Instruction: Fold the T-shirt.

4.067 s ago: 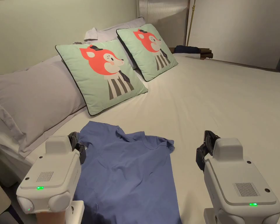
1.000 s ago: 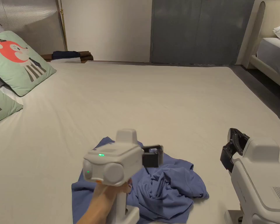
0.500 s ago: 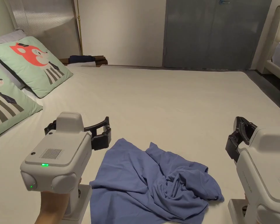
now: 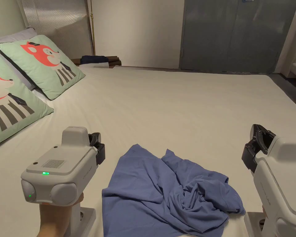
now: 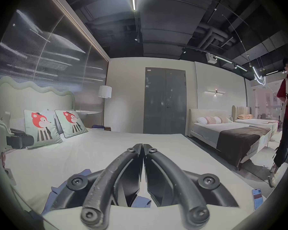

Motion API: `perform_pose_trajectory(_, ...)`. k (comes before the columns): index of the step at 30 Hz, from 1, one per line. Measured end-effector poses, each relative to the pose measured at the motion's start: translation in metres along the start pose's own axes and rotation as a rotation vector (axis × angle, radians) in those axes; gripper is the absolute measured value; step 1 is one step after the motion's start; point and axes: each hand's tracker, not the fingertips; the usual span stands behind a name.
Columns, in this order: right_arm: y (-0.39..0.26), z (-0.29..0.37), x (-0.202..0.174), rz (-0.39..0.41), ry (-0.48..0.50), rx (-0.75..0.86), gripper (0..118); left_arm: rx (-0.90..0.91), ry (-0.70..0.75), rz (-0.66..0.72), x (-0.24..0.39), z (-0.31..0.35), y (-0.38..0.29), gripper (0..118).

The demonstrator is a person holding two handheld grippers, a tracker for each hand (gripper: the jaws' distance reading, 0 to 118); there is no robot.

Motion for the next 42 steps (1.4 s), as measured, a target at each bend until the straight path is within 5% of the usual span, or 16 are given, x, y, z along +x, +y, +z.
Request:
perform_pose_trajectory(9,-0.008,-0.004,0.008,-0.002,-0.004,-0.021,0,-0.151,-0.059,0.063,-0.009,-0.034,-0.019,0)
perform_pose_trajectory(19,-0.028,-0.025,0.018,-0.006,-0.016,-0.069,0,-0.404,-0.189,0.044,-0.001,-0.152,-0.011,2)
perform_pose_trajectory(22,-0.039,-0.039,0.022,-0.002,-0.022,-0.099,0,-0.489,-0.195,0.035,0.002,-0.2,-0.011,51)
perform_pose_trajectory(24,-0.047,-0.048,0.025,-0.007,-0.031,-0.119,0,-0.552,-0.203,-0.002,0.008,-0.23,-0.014,60)
perform_pose_trajectory(25,-0.051,-0.053,0.026,-0.007,-0.038,-0.132,0,-0.571,-0.198,-0.01,0.01,-0.245,-0.018,88)
perform_pose_trajectory(27,-0.059,-0.063,0.03,-0.007,-0.048,-0.159,0,-0.602,-0.185,-0.035,0.015,-0.272,-0.025,102)
perform_pose_trajectory(32,-0.075,-0.081,0.039,0.002,-0.083,-0.205,0,-0.688,-0.165,-0.106,0.036,-0.31,-0.043,95)
perform_pose_trajectory(35,-0.081,-0.088,0.043,0.007,-0.097,-0.224,0,-0.708,-0.179,-0.138,0.05,-0.315,-0.053,56)
perform_pose_trajectory(38,-0.084,-0.091,0.046,0.01,-0.1,-0.24,0,-0.661,-0.163,-0.207,0.062,-0.301,-0.058,48)
perform_pose_trajectory(39,-0.084,-0.09,0.046,0.011,-0.1,-0.241,0,-0.668,-0.17,-0.206,0.062,-0.299,-0.055,37)
perform_pose_trajectory(40,-0.085,-0.09,0.047,0.01,-0.099,-0.244,0,-0.656,-0.197,-0.204,0.061,-0.294,-0.052,9)
perform_pose_trajectory(42,-0.086,-0.09,0.048,-0.001,-0.096,-0.259,0,-0.65,-0.211,-0.19,0.066,-0.285,-0.05,0)
